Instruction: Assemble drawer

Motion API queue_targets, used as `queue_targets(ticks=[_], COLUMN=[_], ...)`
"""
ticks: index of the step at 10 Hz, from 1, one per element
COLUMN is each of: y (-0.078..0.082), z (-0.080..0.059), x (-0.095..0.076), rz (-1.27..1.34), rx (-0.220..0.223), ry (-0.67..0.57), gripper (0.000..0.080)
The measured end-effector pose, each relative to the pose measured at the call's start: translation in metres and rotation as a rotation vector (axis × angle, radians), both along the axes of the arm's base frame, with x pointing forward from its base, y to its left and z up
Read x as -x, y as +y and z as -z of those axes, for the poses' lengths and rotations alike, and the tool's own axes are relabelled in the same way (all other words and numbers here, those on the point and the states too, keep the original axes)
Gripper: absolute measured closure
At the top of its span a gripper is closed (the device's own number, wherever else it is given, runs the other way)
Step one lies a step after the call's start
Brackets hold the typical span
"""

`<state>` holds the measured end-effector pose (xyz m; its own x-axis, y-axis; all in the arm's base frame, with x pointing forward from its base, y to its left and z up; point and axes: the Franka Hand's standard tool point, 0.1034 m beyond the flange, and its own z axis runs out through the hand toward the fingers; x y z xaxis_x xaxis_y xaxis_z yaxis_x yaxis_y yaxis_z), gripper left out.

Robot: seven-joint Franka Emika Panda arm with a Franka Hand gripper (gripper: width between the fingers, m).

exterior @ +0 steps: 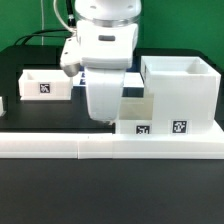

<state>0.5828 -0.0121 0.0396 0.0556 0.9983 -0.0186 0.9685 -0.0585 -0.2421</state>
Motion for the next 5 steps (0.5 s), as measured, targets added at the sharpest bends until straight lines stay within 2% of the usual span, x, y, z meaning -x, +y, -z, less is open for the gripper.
queue_targets(ticks=[2, 4, 5], y=[0.012, 0.029, 0.032], z=[0.001, 0.002, 0.000], x=[0.002, 0.003, 0.003], rz=[-0.010, 0.036, 0.037], rx=[-0.005, 0.007, 0.015], ry=[0.009, 0.010, 0.010], gripper=[0.0150, 0.0150, 0.0150])
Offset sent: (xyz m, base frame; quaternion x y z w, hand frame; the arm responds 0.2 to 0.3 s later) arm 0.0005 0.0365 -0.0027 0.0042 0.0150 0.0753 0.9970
